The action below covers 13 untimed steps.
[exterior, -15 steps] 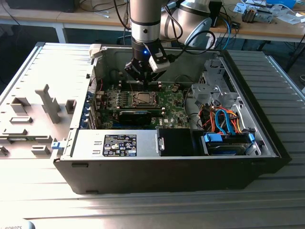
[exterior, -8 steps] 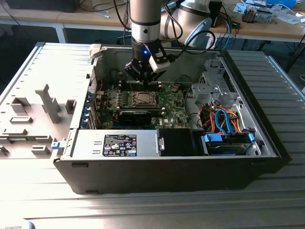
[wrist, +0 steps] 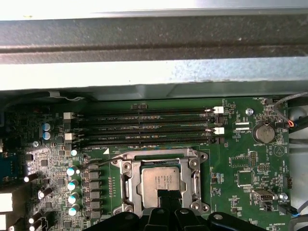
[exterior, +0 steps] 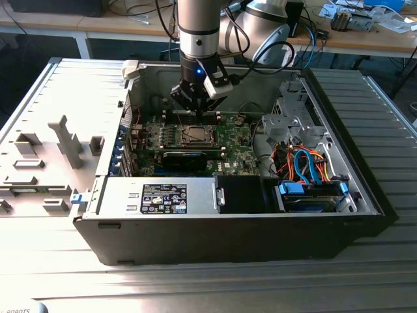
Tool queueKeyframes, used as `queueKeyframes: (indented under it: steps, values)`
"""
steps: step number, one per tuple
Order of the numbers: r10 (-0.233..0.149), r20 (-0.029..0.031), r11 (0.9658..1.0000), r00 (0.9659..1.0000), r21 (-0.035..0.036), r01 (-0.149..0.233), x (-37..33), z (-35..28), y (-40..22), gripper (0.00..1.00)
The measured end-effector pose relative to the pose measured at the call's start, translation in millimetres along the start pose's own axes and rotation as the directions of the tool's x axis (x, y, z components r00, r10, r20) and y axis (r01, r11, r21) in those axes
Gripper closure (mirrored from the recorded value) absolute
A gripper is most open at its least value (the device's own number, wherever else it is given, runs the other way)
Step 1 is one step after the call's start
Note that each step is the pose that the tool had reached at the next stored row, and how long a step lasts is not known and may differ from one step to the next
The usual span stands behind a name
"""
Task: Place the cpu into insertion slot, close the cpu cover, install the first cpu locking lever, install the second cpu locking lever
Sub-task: 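Install the first cpu locking lever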
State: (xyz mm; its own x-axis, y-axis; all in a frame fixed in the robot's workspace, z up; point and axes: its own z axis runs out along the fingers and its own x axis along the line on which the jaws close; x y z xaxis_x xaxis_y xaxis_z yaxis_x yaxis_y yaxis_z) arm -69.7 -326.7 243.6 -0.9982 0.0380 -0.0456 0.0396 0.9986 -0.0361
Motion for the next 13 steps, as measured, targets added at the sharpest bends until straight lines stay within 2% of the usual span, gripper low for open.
queueKeyframes:
  steps: [13]
  values:
    - [-0.011,0.0004,0.9999,0.9999,-0.0005,0.011,0.0,0.0,0.0,0.89]
